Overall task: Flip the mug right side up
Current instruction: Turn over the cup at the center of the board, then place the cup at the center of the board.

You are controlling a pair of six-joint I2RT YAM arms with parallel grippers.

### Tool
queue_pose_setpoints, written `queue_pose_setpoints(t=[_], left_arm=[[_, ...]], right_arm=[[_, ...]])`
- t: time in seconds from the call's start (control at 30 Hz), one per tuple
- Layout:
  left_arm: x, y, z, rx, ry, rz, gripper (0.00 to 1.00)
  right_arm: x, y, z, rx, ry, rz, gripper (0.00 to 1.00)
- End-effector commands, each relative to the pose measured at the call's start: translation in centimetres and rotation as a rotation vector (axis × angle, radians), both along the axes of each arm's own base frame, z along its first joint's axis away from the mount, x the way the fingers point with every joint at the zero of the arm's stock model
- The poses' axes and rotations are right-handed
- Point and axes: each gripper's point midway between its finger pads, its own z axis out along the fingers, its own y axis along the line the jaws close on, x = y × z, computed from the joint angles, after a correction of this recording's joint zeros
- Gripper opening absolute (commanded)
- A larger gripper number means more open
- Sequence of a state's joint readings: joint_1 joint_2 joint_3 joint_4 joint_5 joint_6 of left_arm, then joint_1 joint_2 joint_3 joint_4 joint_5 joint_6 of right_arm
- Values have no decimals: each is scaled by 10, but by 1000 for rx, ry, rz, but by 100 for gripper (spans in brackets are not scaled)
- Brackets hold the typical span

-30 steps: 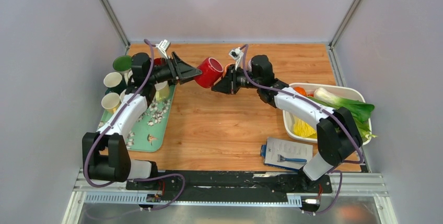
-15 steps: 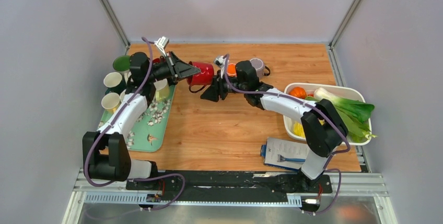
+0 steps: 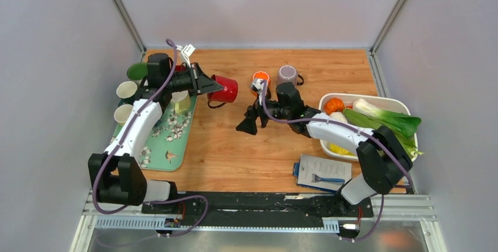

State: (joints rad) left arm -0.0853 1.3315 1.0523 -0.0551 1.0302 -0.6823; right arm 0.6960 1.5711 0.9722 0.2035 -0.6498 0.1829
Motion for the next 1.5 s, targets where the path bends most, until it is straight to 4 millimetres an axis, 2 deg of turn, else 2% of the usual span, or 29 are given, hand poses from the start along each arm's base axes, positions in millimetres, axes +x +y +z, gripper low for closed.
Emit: queue_pose_setpoints(t=[0.0,0.03,0.07,0.17,0.3,0.43,0.77,1.17,1.2,1.37,1.47], left_arm=[[-21,26,-33,365,-113,-61,0],[-20,32,-37,441,-178,-84,0],[-27,39,-51,525,-137,-86,0],[-32,59,-75,744,-190,-117,0],[-46,65,-100,883,-186,-169,0],[-55,61,-120,979,-197,-242,0],[-48,59,-151,1112,-169,-281,0],[-42,40,-177,1107,-121,-286,0],[-42,39,-178,1107,-125,-286,1],[-43,40,-183,1115,-108,-276,19],[-44,41,-182,1118,-110,-278,25]], right_arm=[[-7,-31,-2,-34,-85,-32,90],[-7,-37,-3,-42,-89,-46,91],[-9,-44,-9,-55,-83,-59,91],[-8,-57,-15,-68,-78,-92,92],[-6,-63,-17,-76,-79,-110,93],[-2,-62,-14,-73,-87,-114,94],[-2,-68,-18,-92,-101,-125,96],[5,-81,-20,-111,-107,-161,96],[5,-81,-20,-111,-109,-162,97],[6,-83,-23,-116,-105,-165,97],[7,-83,-24,-119,-103,-167,97]])
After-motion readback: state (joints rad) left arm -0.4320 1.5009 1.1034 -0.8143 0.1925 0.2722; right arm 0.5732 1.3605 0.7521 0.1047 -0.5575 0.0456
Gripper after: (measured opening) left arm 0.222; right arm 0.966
